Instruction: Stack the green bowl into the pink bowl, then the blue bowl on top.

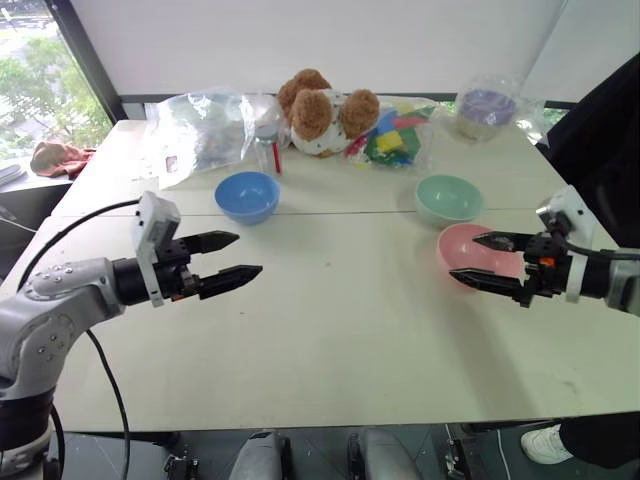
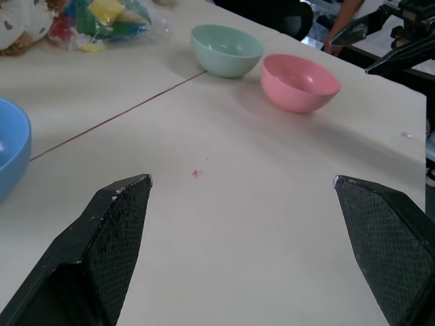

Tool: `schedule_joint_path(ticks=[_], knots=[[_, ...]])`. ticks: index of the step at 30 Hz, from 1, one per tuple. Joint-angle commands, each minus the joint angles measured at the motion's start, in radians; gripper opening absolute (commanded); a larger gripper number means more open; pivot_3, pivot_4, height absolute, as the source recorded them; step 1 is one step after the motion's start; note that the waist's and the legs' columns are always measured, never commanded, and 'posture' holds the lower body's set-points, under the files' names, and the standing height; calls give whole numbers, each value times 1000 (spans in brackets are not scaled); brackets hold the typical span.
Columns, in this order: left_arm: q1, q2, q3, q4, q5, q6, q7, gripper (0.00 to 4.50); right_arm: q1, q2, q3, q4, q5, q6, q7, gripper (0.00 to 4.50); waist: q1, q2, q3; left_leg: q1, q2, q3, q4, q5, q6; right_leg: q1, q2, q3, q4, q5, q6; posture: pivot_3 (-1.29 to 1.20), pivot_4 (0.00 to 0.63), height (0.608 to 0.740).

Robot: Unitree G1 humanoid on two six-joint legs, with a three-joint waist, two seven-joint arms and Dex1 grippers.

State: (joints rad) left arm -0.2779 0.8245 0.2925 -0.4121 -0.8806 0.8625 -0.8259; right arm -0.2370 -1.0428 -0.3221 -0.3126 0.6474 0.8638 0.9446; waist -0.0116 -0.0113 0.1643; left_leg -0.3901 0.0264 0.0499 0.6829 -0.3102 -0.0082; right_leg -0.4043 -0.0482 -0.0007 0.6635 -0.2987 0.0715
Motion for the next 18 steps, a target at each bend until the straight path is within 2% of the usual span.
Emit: schedule_joint_path(ticks=[1, 8, 11, 18], knots=[[-16, 8, 0, -5, 7, -26, -7, 4420, 12, -23, -14, -24, -32, -40, -5, 4500, 0, 0, 0, 0, 0, 0, 0, 0, 0, 0, 0, 0, 0, 0, 0, 0, 150, 740], [-24, 6, -10, 7, 21, -38, -13, 4420, 18, -21, 26, -9, -91, -52, -32, 4500, -1, 0, 0, 0, 0, 0, 0, 0, 0, 0, 0, 0, 0, 0, 0, 0, 150, 740], [-24, -3, -23, 12, 32, -47, -12, 4420, 0, -13, 112, 29, -168, -67, -68, 4500, -1, 0, 0, 0, 0, 0, 0, 0, 0, 0, 0, 0, 0, 0, 0, 0, 150, 740], [-35, -12, -47, 10, 43, -52, -10, 4420, -147, 60, 318, 238, -341, -134, -132, 4500, -3, 0, 0, 0, 0, 1, 1, 0, 0, -1, 1, 0, 0, 0, 0, 0, 150, 740]])
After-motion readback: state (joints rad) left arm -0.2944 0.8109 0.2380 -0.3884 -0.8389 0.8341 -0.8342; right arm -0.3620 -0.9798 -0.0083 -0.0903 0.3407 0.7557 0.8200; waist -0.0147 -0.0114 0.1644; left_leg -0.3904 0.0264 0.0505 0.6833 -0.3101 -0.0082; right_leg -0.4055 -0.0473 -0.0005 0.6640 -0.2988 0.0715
